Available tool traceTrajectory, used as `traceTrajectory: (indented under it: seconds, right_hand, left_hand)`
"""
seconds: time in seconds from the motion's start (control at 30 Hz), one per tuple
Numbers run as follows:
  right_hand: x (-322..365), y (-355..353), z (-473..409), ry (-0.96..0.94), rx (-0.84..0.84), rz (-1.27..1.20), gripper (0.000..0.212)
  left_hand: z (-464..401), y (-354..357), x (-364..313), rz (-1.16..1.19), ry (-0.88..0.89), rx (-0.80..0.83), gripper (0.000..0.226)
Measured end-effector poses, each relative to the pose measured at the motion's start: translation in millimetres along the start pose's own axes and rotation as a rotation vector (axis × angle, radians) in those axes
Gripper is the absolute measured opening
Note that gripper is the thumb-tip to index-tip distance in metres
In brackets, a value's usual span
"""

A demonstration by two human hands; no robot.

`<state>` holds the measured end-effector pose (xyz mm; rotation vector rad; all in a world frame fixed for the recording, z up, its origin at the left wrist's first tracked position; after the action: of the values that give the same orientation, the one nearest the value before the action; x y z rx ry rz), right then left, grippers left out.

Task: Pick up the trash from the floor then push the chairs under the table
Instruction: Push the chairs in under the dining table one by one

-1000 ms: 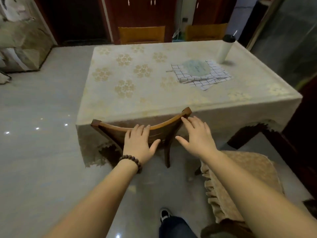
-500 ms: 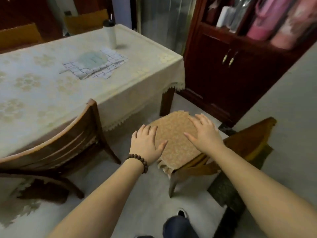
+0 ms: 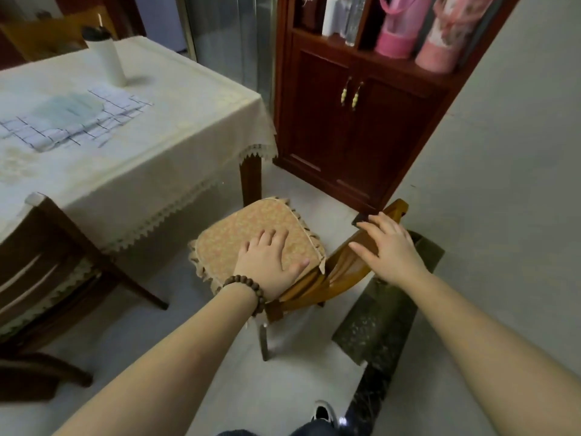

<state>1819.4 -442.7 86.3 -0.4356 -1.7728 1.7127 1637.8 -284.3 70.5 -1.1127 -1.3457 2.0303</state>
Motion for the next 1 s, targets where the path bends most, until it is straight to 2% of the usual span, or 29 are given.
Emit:
traceTrajectory:
  seconds: [0.2,0.3,0.4,0.5,0.63,0.7,0.8,1.0]
  right_hand:
    - [-62.2,12.8,-23.9,-0.218,0.148,0.175,0.088]
    - [-78.4,21.7,-34.4,-0.347,0.253,0.293,0.107]
    - [-82.6,29.3,-41.8,-0.452,0.315,0.405,0.114]
    - [-76.4,39.3,-50.8,-0.545,0.333,0.439,0.097]
    - [-64.6,51.8,-62.4,-0.638,0.299,0.487,0.071]
    - [-58.9,54.8,-64.2,-0.681,0.280,0.515,0.055]
    - [-56.3,56.9,-64.8,-0.741,0.259,0.563,0.031]
    - [-42.9,57.9,-68.1,-0.772,0.189,0.544,0.025]
  left_hand:
    - [-8.3,26.8,-46.4,-0.108,-0.129,0.052,0.096]
    - [-2.2,46.3,-72.5,-0.144,-0.127,0.152,0.105]
    - [5.0,70.5,-83.7,-0.212,-0.131,0.241,0.092]
    - [7.6,79.5,-84.4,-0.351,-0.122,0.224,0.053]
    - [5.0,78.6,-79.8,-0.407,-0.118,0.193,0.029]
    - [4.1,80.5,-73.8,-0.419,-0.106,0.214,0.029]
    - [2.8,84.1,-66.9,-0.446,-0.081,0.229,0.047]
    - [0.3,78.8,-39.6,-0.492,-0.081,0.213,0.038]
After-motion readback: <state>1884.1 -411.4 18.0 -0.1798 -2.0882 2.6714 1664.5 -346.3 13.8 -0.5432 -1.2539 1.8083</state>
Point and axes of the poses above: each hand's wrist, its own z-axis away from the middle knuckle, its own y-axis out of the palm, x = y × z, the point moved 4 cm from there along -z, towards the middle knuckle, and after that the axes turned 1 degree about z, right-handed, at the moved point
